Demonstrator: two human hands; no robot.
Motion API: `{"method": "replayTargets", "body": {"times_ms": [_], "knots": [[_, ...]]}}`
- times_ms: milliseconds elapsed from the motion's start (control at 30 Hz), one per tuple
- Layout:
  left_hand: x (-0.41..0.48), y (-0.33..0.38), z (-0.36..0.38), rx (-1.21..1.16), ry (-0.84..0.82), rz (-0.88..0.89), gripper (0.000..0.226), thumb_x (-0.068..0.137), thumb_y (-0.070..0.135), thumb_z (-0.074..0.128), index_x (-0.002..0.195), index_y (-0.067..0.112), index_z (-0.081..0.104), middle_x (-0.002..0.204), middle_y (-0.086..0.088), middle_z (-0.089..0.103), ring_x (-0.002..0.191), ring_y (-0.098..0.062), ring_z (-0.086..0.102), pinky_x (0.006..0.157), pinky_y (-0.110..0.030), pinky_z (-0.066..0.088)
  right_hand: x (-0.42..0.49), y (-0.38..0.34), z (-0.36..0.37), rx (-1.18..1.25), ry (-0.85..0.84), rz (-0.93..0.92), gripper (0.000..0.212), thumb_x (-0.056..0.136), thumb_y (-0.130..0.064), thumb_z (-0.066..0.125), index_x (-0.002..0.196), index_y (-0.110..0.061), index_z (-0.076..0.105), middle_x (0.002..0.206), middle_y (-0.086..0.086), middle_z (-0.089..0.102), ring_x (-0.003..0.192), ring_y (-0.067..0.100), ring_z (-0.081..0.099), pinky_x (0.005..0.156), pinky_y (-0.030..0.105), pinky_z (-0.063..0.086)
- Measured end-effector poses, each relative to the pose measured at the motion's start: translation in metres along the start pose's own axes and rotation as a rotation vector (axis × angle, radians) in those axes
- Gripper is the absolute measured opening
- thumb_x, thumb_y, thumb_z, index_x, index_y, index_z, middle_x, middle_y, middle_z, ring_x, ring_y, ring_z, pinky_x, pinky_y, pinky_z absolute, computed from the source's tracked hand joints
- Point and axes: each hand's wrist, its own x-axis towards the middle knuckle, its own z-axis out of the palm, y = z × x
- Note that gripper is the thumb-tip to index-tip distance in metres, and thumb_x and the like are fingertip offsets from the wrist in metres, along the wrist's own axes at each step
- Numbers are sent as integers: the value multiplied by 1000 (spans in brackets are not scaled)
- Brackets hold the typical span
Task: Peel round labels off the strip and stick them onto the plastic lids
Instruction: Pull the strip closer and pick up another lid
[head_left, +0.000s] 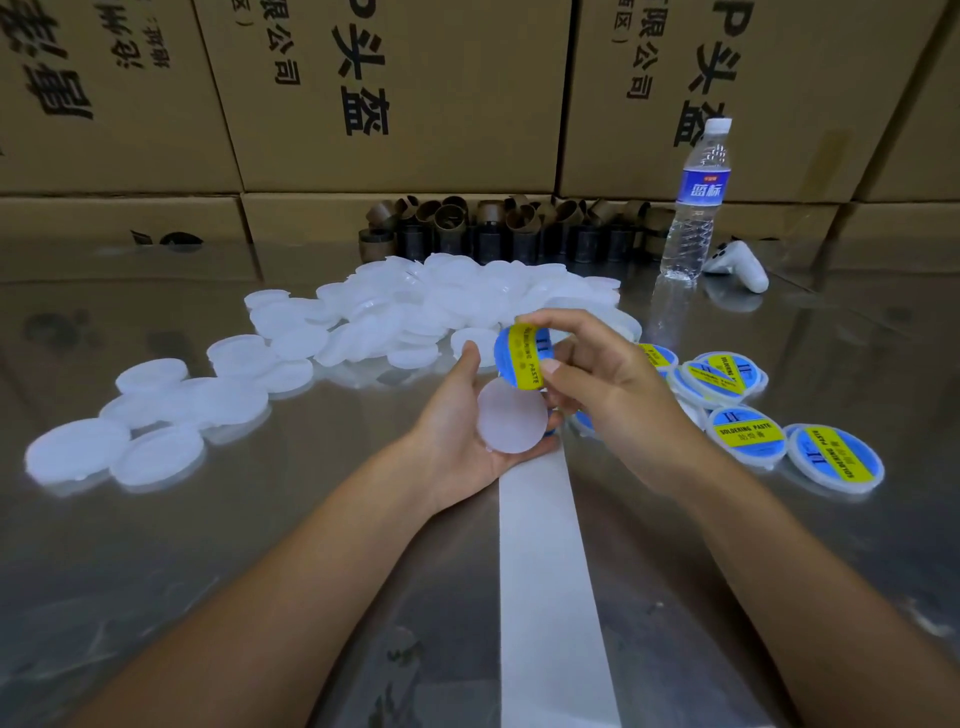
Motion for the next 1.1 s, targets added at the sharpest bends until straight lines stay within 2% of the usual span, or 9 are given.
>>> {"method": "replayTargets", "body": {"times_ms": [67, 167, 267, 367, 533, 700, 800, 967, 1100], "knots": [[-2, -1, 1, 7, 0, 12, 68, 98, 60, 23, 128, 8, 56, 127, -17, 61, 119, -33, 56, 111, -48, 34, -2, 1, 4, -71, -25, -18, 37, 95, 3, 46, 100, -30, 63, 68, -11, 57, 66, 11, 51, 60, 24, 45], [-3, -1, 2, 7, 12, 19, 68, 99, 58, 19, 114, 8, 62, 116, -14, 68, 113, -28, 60, 107, -45, 38, -4, 4, 6, -270, -47, -68, 37, 93, -2, 52, 93, -38, 63, 73, -20, 58, 69, 19, 47, 65, 22, 40], [-3, 1, 1, -21, 3, 1, 70, 98, 58, 20, 106, 4, 63, 100, -15, 71, 100, -26, 65, 95, -38, 47, -5, 5, 5, -386, -78, -84, 36, 91, -5, 56, 92, -41, 62, 91, -3, 65, 76, 23, 49, 70, 23, 39], [-3, 1, 0, -31, -16, -13, 72, 98, 59, 20, 108, 2, 61, 97, -16, 72, 93, -24, 68, 91, -35, 49, -6, 5, 5, -433, -98, -73, 34, 91, -8, 56, 92, -41, 62, 95, 12, 62, 80, 22, 51, 73, 28, 41], [-3, 1, 0, -5, -23, -12, 74, 98, 59, 17, 110, 1, 62, 101, -17, 71, 99, -26, 64, 102, -36, 42, -6, 7, 5, -452, -110, -45, 35, 91, -9, 57, 90, -44, 60, 101, 9, 64, 79, 21, 48, 68, 22, 37], [-5, 1, 1, 19, -25, -13, 76, 98, 59, 15, 116, 0, 59, 114, -19, 65, 109, -28, 60, 105, -38, 39, -6, 8, 5, -454, -105, -49, 32, 90, -8, 58, 91, -39, 64, 101, 7, 67, 80, 25, 50, 67, 27, 38], [-5, 1, 2, 26, -22, -11, 76, 98, 59, 14, 114, 1, 60, 116, -19, 64, 109, -28, 59, 104, -38, 39, -5, 7, 6, -444, -95, -57, 34, 89, -8, 60, 87, -42, 64, 97, 12, 68, 79, 30, 52, 63, 31, 38], [-5, 1, 1, 15, -29, -12, 75, 98, 59, 15, 119, 1, 59, 123, -19, 62, 112, -28, 58, 102, -37, 41, -6, 6, 5, -447, -94, -66, 34, 88, -7, 61, 86, -42, 64, 94, 12, 68, 69, 24, 45, 59, 23, 34], [-4, 1, 1, 10, -36, -12, 75, 98, 59, 14, 118, 2, 59, 127, -19, 60, 113, -28, 58, 101, -37, 42, -5, 7, 5, -471, -91, -66, 34, 87, -8, 61, 86, -42, 64, 93, 12, 67, 68, 21, 43, 59, 26, 35]]}}
